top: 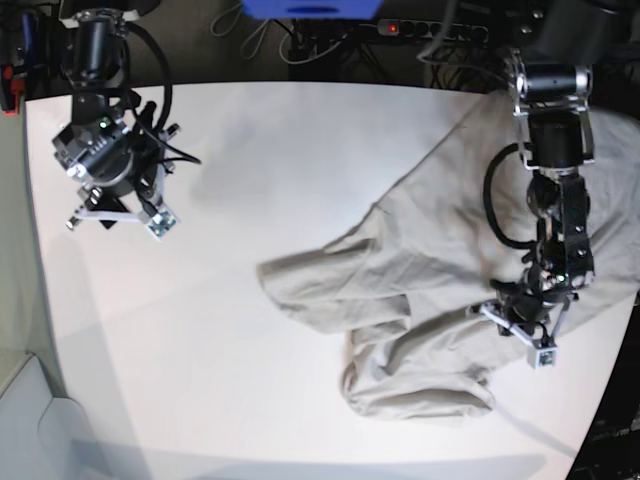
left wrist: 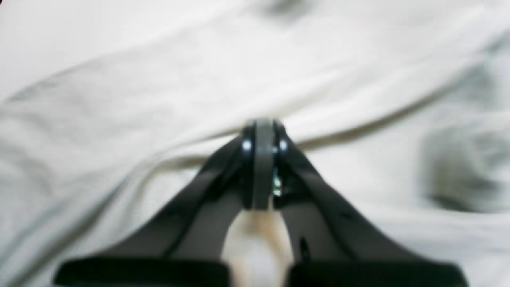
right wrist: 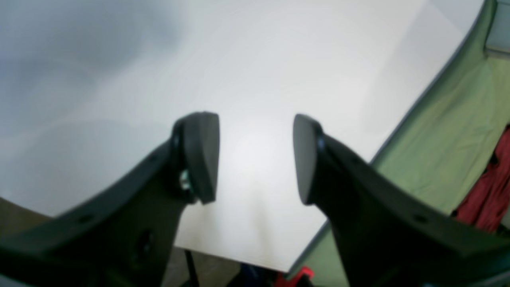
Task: Layout the t-shirt on the table in an organized manner, then fold the t-shirt properly
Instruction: 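Move the left gripper with its grasped fabric toward the t-shirt's center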
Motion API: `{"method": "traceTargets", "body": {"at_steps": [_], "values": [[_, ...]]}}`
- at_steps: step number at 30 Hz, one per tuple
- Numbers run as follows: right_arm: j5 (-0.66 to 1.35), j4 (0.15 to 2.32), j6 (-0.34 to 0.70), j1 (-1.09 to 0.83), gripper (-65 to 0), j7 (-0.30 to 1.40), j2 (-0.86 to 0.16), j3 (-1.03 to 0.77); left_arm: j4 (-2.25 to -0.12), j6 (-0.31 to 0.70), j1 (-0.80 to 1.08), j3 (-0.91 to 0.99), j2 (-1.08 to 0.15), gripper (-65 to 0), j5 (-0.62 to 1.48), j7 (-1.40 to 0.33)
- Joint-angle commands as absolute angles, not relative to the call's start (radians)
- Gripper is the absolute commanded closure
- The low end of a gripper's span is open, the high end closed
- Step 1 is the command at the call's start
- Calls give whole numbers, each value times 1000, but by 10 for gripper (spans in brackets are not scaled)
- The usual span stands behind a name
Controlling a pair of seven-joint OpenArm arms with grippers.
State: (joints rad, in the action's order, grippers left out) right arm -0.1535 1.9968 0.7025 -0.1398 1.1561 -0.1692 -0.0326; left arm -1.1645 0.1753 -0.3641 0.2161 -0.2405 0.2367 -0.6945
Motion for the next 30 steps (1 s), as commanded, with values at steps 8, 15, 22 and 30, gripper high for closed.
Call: {"method": "traceTargets", "body": {"at_steps": [8,15,22,30], "values": [[-143,2011,698,-94,-302,1141,-94,-22,-1362,173,-265,217,-102,-1,196,-785],[-145,2011,698,-62,-302,1139,-114,18,-1406,180,-114,206,-44,-1,142,-794],[-145,2011,698,-51,-302,1139,-119,19,-1442,173,-19,27,-51,-1,134,-786],[-147,2011,698,4,-302,1145,-151,19,-1472,182,74,-79,-117,-1,136,-797]]}}
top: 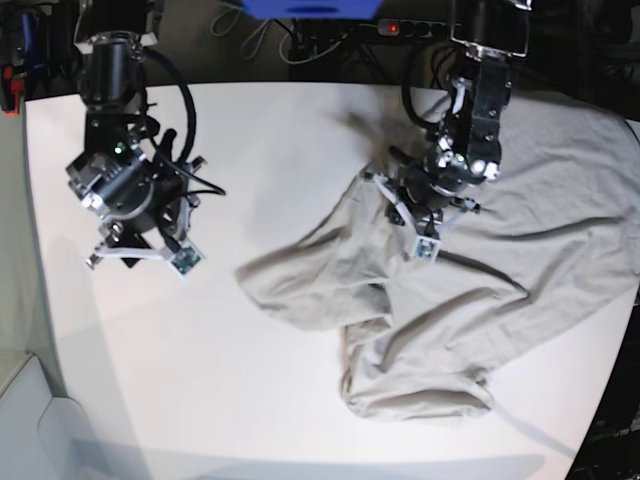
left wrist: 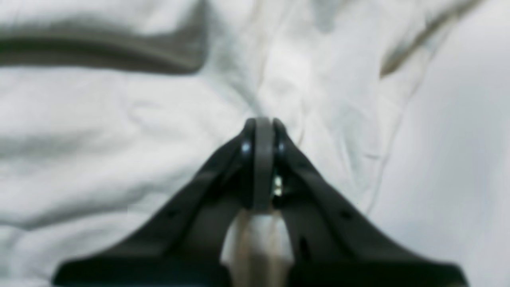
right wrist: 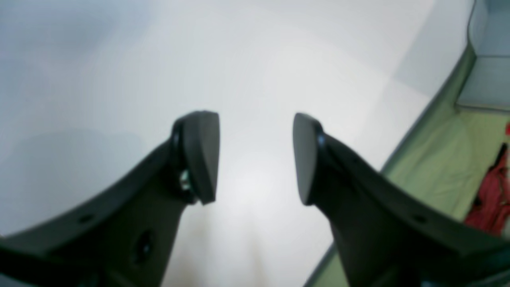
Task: Layout the t-shirt on the table in an organized manner, then fold the t-shirt properly
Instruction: 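Move the left gripper with its grasped fabric toward the t-shirt's center, then pull the t-shirt apart with both grippers to spread it wide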
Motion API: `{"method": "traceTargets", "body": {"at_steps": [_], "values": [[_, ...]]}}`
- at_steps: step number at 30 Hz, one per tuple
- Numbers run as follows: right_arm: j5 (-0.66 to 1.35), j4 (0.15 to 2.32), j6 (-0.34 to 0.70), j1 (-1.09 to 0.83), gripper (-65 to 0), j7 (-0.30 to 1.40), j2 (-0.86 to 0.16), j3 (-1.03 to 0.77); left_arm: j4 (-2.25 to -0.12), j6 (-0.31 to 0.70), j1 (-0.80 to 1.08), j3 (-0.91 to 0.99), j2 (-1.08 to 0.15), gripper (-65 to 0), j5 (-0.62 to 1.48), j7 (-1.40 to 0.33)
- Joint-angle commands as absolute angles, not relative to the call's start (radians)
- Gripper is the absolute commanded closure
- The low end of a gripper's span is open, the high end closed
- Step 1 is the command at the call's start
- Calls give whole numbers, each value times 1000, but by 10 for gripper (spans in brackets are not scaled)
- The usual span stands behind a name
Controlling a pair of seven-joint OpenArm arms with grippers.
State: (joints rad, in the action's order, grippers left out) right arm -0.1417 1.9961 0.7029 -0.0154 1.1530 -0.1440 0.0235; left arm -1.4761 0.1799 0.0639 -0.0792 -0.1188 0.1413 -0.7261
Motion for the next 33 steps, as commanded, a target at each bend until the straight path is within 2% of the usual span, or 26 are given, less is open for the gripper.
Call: {"method": "traceTargets", "body": {"at_steps": [1,6,14,19,22,26,33], "values": [[-147,2011,698,5,-302,1145,-154,19,-1488,182,81,-108,-143,-1,142,-796],[-147,2011,698,16,-302,1147,-156,38,-1595,180,111,-105,-171,-1,142,-796],[-145,2011,698,19,-302,1141,-148,150,-1880,182,177,-42,-166,-1,143,-797],[-143,2009,698,88,-295,1139,-108,232,-1934,176,262,-4,-179,-1,137,-797],[-143,1982,698,142,-210,1139,-64,262,-1933,182,323,90,-176,-1,142,-797],[-143,1801,698,245,0,1118,18,260,-1946,183,400,214,-176,-1,143,-796],[-145,1383,698,377,0,897,108,260,-1985,183,512,328,-173,-1,143,-796]]}}
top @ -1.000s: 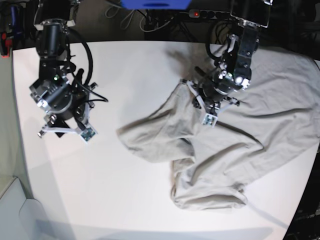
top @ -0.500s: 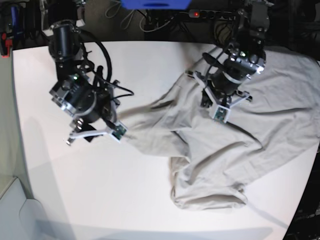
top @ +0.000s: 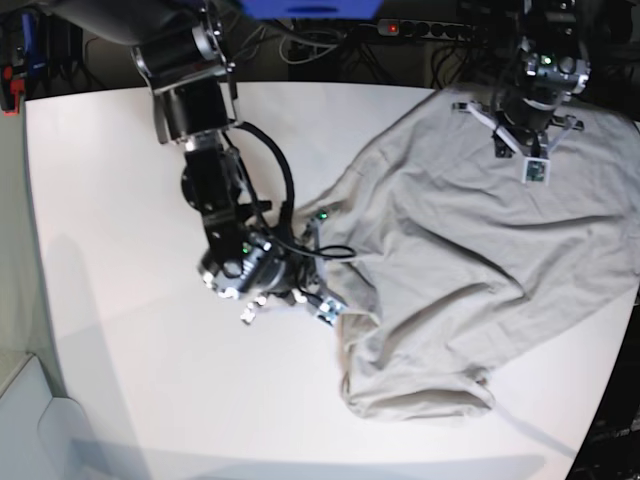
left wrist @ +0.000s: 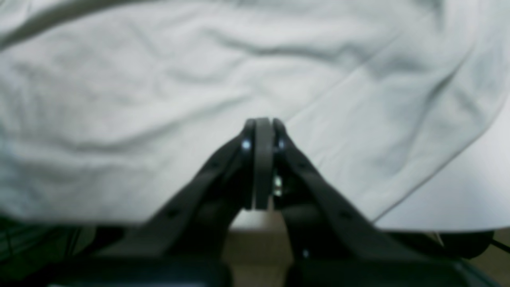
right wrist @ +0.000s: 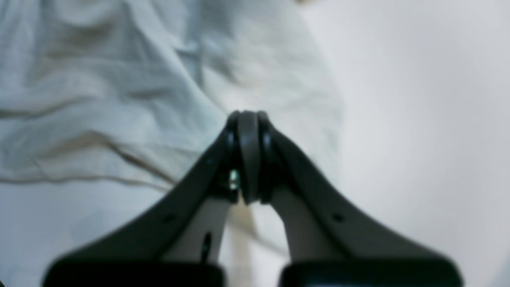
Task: Layout the t-shirt on the table in an organized manner, then fold the t-shirt properly
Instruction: 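Pull the t-shirt apart with both grippers to spread it wide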
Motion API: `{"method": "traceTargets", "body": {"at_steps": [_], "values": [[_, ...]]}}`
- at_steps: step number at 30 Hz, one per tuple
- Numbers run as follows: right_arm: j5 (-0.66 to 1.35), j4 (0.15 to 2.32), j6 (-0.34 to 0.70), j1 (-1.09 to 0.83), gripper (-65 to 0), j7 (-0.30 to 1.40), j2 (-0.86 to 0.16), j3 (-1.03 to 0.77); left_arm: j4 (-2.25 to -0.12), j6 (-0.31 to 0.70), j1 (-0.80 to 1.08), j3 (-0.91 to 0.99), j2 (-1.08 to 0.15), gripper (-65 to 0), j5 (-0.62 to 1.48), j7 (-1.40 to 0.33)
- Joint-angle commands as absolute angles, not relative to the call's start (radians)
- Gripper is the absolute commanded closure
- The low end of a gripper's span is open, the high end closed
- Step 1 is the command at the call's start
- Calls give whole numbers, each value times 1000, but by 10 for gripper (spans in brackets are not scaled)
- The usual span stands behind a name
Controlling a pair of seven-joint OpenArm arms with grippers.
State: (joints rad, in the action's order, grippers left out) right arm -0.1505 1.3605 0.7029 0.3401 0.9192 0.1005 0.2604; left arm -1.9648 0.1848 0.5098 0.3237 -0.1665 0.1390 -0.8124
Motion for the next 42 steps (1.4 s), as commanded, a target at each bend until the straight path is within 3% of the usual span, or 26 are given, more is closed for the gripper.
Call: {"method": "traceTargets", "body": {"at_steps": [1,8,23,31,36,42], "values": [[-145,1330,698,398,0,872,111,259,-1985,183,522,335,-173,-1,143,-796],[-145,983,698,506,0,699,79,96,-1983,183,573,432,-173,-1,145,-786],[-145,960,698,447,0,684,-191,-275,-1974,183,495,443,-180,-1,143,-797],[-145,1199,698,444,0,825,-239,-463,-1942,183,450,440,-177,-1,142,-797],[-145,1400,698,409,0,928,-166,-446,-1862,183,392,364,-173,-1,143,-797],[-145,1535,698,358,0,989,-140,-300,-1771,182,346,274,-151,-1,134,-797]]}}
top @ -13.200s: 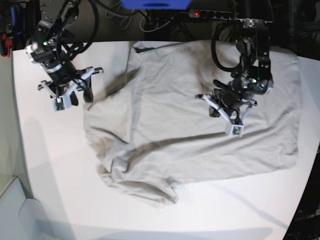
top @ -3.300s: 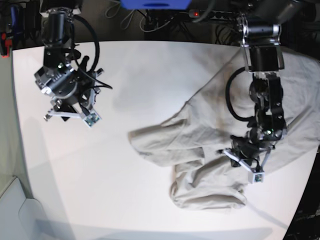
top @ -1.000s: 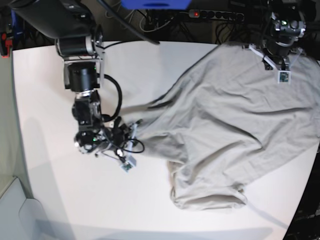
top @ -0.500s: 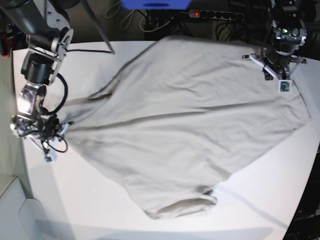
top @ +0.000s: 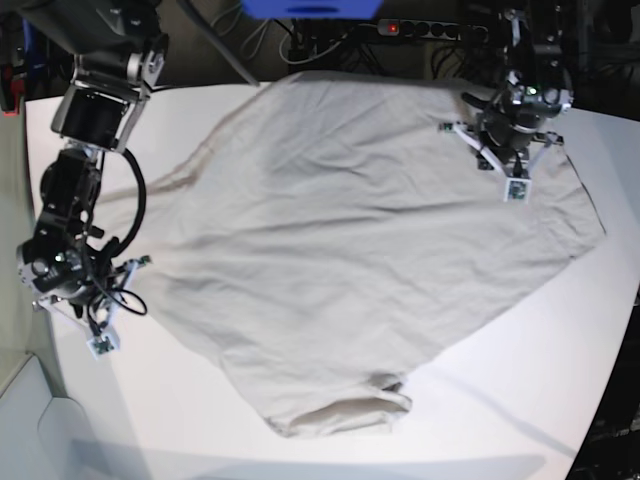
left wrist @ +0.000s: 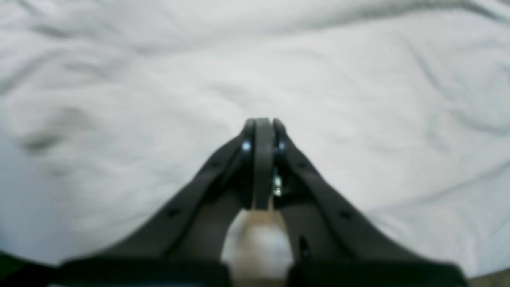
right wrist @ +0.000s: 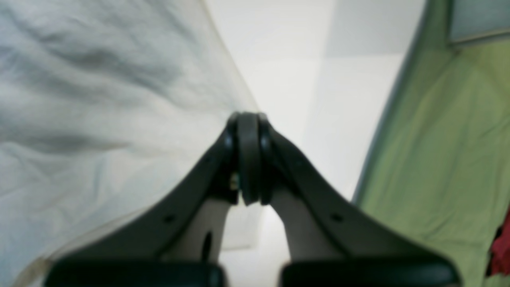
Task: Layout the t-shirt on the table in an organized manner, then fold the t-shirt properly
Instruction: 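Pull the t-shirt apart with both grippers to spread it wide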
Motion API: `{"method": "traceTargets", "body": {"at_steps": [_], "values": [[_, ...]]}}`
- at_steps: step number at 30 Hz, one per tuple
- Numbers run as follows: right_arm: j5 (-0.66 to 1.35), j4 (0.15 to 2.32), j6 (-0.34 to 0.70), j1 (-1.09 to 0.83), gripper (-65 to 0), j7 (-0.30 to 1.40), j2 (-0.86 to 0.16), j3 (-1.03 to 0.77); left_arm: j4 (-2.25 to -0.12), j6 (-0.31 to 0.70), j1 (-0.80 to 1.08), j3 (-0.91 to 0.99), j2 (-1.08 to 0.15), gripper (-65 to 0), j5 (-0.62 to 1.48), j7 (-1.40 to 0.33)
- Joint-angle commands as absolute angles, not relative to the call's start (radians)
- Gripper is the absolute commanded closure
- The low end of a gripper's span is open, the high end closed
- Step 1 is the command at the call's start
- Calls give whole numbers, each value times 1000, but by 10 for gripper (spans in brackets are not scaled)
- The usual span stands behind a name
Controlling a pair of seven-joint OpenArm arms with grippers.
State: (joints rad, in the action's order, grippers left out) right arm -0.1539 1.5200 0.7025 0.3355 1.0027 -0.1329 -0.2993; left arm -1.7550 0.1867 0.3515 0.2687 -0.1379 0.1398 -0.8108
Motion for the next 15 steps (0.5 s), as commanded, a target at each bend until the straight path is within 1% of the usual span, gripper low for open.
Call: {"method": "traceTargets", "body": {"at_steps": [1,4,9,15], "values": [[-145,1547,698,348,0,995,-140,-285,-1736,182,331,274,-151,-1,134,-796],[-145,1575,698,328,0,997,-140,-266,-1629,182,285,275,-168,-1,134,-785],[-145,1596,698,294,0,997,-145,-265,-1477,182,188,277,-240,-1,136,-782],[-147,1646,698,237,0,997,-162,-265,-1377,182,27,277,-372,-1,136,-782]]}}
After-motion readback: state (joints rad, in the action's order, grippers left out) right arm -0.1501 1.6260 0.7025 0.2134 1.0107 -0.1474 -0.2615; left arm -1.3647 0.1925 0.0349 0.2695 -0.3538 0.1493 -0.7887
